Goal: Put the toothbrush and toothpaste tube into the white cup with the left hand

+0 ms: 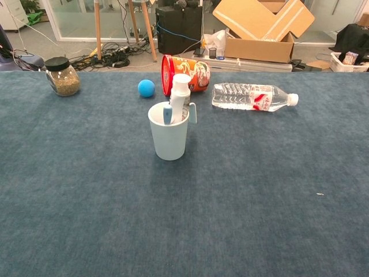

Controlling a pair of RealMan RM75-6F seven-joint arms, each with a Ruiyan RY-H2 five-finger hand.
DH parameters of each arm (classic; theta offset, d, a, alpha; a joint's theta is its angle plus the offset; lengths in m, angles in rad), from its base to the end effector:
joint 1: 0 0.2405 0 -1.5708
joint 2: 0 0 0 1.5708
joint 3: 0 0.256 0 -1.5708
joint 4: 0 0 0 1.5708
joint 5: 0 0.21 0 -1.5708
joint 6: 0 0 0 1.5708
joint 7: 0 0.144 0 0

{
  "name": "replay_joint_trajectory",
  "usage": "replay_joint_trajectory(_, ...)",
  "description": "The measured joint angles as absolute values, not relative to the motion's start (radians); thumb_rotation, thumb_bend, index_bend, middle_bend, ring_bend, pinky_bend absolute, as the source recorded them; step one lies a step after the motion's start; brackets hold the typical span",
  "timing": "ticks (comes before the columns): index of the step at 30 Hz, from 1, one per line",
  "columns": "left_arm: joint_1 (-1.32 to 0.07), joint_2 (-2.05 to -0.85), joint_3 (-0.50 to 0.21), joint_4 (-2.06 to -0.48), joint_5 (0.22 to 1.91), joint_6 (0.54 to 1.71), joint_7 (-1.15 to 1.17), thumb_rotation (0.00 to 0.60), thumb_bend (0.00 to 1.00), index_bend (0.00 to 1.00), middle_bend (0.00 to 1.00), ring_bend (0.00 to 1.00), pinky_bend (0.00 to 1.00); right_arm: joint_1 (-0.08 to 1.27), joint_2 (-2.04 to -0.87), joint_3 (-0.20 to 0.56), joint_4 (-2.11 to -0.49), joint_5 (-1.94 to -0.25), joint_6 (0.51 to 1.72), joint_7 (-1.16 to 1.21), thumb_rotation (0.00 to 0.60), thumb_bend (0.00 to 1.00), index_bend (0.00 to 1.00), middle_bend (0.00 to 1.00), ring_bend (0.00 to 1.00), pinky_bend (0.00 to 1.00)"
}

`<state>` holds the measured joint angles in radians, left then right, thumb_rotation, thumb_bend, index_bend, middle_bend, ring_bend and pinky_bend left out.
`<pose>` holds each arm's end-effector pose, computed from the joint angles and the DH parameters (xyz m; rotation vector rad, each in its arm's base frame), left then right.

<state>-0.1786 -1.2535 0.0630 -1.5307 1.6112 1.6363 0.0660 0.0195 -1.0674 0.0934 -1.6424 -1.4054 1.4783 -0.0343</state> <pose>-0.2825 0.1838 0.1222 -1.5089 -0.7576 -1.0549 -0.3291 -0.1682 0.1835 1.2647 -0.9114 0.7980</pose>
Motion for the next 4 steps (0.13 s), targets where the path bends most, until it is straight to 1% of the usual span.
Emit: replay_joint_trajectory(4,-0.167,-1.249,0.048,-1.523,1.615,1.642,0.055,0.600,0.30,0.48,0.05,0.00,0.00,0.028,-1.070,0.093,-1.643,-1.397,1.461,-0.047,0.600,0.00,0.00,0.00,0.00,0.36)
